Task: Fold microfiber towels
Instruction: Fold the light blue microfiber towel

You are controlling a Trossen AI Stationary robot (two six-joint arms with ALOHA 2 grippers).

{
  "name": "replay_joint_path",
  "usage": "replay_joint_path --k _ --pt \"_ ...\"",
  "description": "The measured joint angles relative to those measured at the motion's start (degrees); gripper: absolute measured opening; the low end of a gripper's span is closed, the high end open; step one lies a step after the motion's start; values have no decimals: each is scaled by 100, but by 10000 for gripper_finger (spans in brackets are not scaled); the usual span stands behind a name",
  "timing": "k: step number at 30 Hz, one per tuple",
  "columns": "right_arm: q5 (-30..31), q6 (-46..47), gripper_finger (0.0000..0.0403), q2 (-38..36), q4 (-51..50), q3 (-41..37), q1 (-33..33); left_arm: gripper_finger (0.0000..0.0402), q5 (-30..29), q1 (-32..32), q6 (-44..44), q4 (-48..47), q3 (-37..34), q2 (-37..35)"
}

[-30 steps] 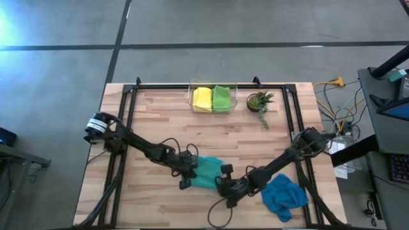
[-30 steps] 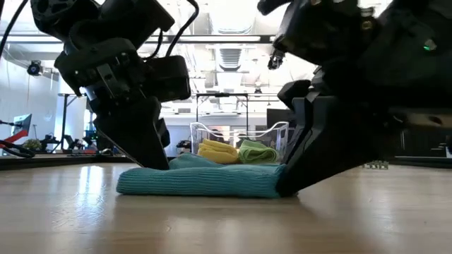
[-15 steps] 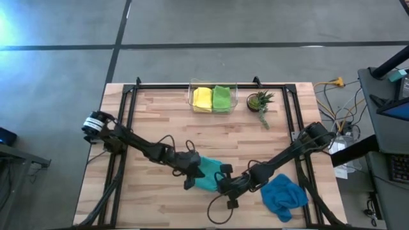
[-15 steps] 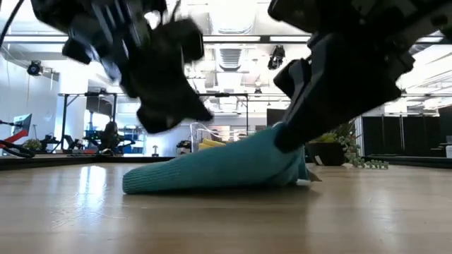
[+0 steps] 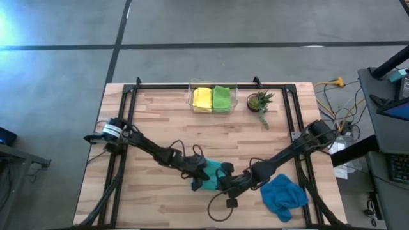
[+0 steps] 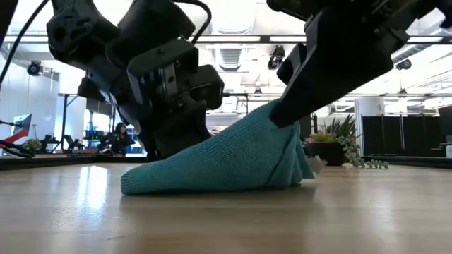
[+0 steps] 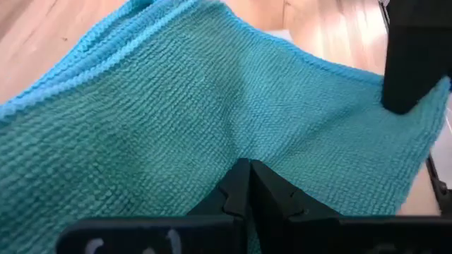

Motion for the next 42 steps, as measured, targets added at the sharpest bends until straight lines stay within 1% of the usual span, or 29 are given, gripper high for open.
replay_joint_path --k 4,7,10,16,21,23,25,32,34,38,40,42 --pt "1 230 9 -104 -14 4 0 0 21 26 -14 -58 -9 -142" --pt "-7 468 9 -184 -13 2 -2 0 6 70 24 -148 -7 -492" --pt "-11 748 9 -256 21 -22 -11 0 -66 88 116 -486 -20 -886" --pt "-56 1733 9 -274 83 -229 -120 0 -106 81 314 -1131 -93 -1605" --pt "-60 2554 9 -283 715 -661 -186 0 -230 74 292 -1295 -327 -1942" --pt "-55 2830 9 -286 1098 -858 -186 0 -259 74 285 -1194 -359 -2003" --pt "-27 3072 9 -289 1430 -1014 -186 0 -263 62 279 -1359 -404 -2064" --pt "493 3586 9 -363 2222 -1376 -184 0 -265 -5 279 -1417 -400 -2084" --pt "672 3690 9 -449 2218 -1496 -184 0 -284 -20 281 -1415 -400 -2082" --pt "711 3639 9 -577 2372 -1631 -184 0 -479 -12 404 -1406 -413 -2035" --pt "706 3545 9 -588 2484 -1633 -184 0 -657 51 587 -1208 -411 -1916" --pt "707 3507 9 -633 2449 -1655 -185 0 -690 154 572 -1046 -411 -1704"
